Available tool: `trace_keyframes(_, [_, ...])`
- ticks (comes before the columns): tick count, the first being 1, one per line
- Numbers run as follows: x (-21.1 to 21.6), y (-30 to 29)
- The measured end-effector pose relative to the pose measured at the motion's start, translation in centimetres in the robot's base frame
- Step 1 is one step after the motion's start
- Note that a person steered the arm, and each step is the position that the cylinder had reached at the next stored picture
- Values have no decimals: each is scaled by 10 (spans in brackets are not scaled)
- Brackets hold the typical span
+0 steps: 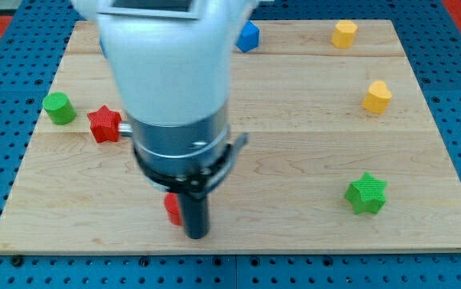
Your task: Make a diagonal line out of red blocks and the green circle
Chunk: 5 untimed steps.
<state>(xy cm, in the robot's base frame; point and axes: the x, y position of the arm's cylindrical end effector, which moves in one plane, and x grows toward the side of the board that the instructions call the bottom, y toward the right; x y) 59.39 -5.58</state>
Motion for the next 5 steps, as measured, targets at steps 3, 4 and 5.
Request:
trace_keyframes(3, [-166,-52])
trace_keyframes(4, [-196,-85])
trace_keyframes(5, [-137,-103])
